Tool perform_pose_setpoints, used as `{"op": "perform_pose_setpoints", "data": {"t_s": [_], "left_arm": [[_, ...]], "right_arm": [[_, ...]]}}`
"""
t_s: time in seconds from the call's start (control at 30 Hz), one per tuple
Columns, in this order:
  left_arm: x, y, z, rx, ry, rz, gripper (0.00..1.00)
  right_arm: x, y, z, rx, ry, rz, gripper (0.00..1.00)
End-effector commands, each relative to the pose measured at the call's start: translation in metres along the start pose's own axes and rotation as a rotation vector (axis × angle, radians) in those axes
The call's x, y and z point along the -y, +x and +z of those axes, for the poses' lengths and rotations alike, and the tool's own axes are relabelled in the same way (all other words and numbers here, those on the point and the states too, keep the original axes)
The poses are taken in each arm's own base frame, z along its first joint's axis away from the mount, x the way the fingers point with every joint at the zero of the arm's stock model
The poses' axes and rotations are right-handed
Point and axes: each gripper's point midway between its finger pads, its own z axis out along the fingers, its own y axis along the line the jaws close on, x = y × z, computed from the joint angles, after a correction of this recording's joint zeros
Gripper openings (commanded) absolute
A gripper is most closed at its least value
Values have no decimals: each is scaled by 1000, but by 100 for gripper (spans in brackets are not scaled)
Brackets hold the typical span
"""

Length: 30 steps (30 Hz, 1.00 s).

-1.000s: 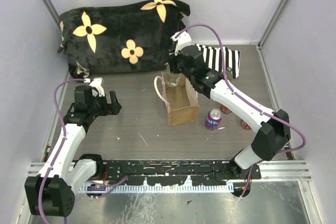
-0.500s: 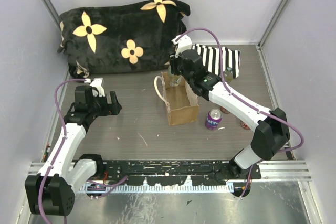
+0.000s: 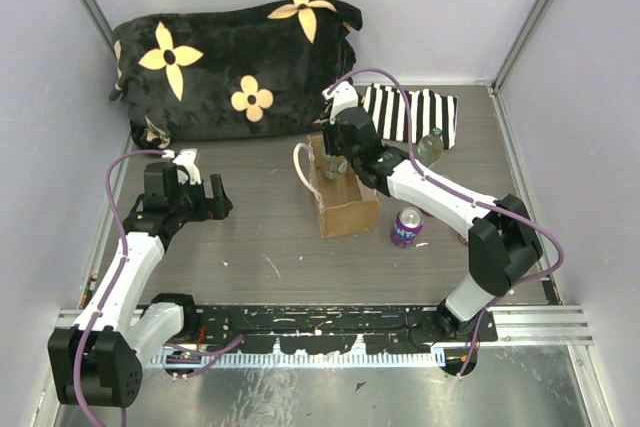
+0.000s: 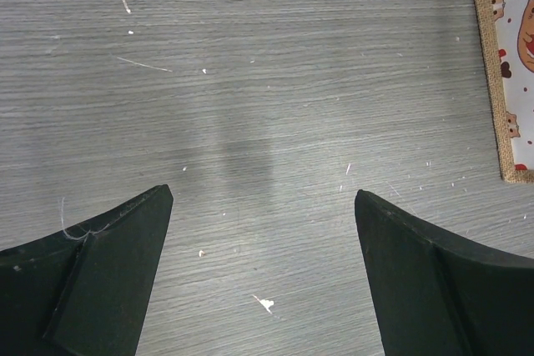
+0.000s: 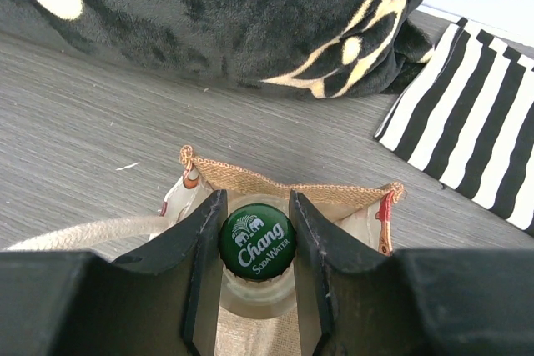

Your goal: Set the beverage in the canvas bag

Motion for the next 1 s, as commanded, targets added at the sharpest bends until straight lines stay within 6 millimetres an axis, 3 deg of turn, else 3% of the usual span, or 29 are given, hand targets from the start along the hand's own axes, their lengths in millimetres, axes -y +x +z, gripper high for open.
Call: {"op": "perform_pose_setpoints", "data": {"t_s": [0.0, 0.6, 0.8, 0.97], "left_arm": [[1, -1, 1, 4, 10, -3, 98], [1, -2, 1, 11, 10, -1, 98], [1, -2, 1, 10, 9, -1, 98], [1, -2, 1, 9, 12, 0, 98]], "right_arm": [[-4, -84, -6, 277, -4, 112, 1], [-12, -28, 30, 169, 8, 114, 1], [-13, -18, 34, 150, 3, 111, 1], [-14, -22, 30, 163, -6, 126, 1]]}}
